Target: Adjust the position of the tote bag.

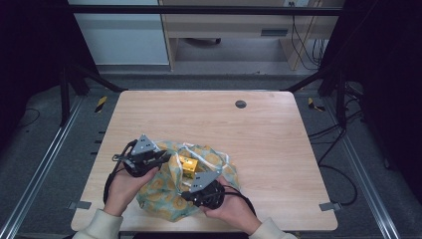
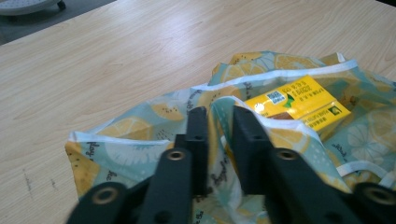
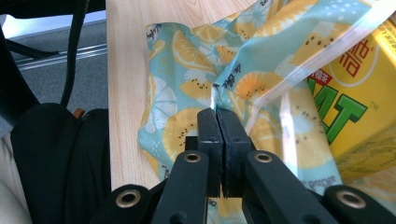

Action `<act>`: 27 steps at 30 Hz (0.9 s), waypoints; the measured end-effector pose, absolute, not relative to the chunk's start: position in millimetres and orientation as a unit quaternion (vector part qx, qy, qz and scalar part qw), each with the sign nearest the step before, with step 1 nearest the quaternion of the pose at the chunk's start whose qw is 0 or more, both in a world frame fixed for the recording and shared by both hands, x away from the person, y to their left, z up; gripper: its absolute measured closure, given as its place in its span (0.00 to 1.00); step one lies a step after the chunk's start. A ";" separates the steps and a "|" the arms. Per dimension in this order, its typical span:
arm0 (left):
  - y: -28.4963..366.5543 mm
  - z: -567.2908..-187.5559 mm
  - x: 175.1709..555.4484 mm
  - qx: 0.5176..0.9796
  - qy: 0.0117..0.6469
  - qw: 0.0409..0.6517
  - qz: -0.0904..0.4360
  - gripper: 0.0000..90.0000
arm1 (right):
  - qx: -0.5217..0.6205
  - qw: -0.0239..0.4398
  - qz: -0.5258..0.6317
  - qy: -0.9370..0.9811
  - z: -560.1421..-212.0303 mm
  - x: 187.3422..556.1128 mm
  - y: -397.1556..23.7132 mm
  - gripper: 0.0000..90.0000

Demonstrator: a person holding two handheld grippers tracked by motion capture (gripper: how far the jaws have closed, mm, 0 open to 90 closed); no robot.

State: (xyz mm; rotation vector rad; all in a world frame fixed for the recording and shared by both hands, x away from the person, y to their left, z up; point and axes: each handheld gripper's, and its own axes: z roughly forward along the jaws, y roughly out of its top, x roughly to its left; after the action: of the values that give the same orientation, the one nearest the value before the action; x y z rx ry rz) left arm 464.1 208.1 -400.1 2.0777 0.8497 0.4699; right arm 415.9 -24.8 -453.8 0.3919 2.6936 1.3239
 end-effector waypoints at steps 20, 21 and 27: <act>228.0 -428.9 406.6 0.866 0.287 0.371 0.170 1.00 | 0.167 0.082 0.425 0.886 -455.2 417.3 -39.5 0.57; 228.8 -431.2 405.4 0.870 0.284 0.365 0.169 1.00 | 0.168 0.084 0.426 0.885 -454.3 416.8 -42.1 0.52; 231.1 -439.0 400.5 0.887 0.271 0.339 0.160 1.00 | 0.188 0.079 0.435 0.877 -447.3 419.6 -60.7 0.40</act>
State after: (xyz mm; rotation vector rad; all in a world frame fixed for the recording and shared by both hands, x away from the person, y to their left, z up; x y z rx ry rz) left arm 400.5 231.1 -439.0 2.3094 0.7069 0.4164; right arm 419.6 -60.7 -447.3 0.5626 2.6250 1.3015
